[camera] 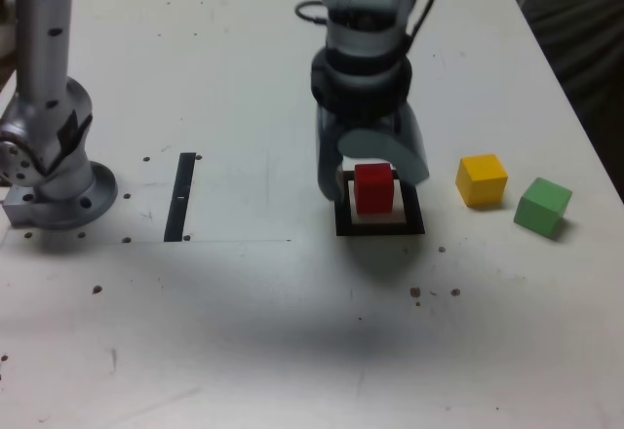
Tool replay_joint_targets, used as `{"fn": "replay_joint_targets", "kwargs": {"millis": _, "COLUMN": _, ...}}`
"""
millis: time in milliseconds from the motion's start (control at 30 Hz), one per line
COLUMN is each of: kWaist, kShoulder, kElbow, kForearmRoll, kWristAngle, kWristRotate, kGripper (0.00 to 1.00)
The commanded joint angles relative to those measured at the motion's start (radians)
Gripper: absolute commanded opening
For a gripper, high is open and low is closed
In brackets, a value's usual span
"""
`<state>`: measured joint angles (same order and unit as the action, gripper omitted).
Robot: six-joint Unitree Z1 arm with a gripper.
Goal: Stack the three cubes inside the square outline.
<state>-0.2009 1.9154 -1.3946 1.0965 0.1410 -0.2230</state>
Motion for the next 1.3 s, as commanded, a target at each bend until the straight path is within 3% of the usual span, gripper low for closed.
{"fn": "replay_joint_targets", "kwargs": {"millis": 0, "kWaist": 0.001, "kShoulder": -0.017, "kElbow": -0.013, "kForearmRoll": 0.019, "kWristAngle": 0.016, "kWristRotate": -0.004, "kGripper": 0.98}}
{"fn": "replay_joint_targets", "kwargs": {"millis": 167, "kWaist": 0.001, "kShoulder": -0.011, "kElbow": -0.093, "kForearmRoll": 0.084, "kWristAngle": 0.06, "kWristRotate": 0.017, "kGripper": 0.98}}
{"fn": "replay_joint_targets", "kwargs": {"millis": 333, "kWaist": 0.006, "kShoulder": 0.052, "kElbow": -0.215, "kForearmRoll": 0.137, "kWristAngle": 0.073, "kWristRotate": 0.065, "kGripper": 0.98}}
{"fn": "replay_joint_targets", "kwargs": {"millis": 733, "kWaist": 0.06, "kShoulder": 0.228, "kElbow": -0.455, "kForearmRoll": 0.196, "kWristAngle": 0.044, "kWristRotate": 0.136, "kGripper": 0.98}}
{"fn": "replay_joint_targets", "kwargs": {"millis": 1267, "kWaist": 0.138, "kShoulder": 0.4, "kElbow": -0.613, "kForearmRoll": 0.243, "kWristAngle": -0.025, "kWristRotate": 0.193, "kGripper": 0.96}}
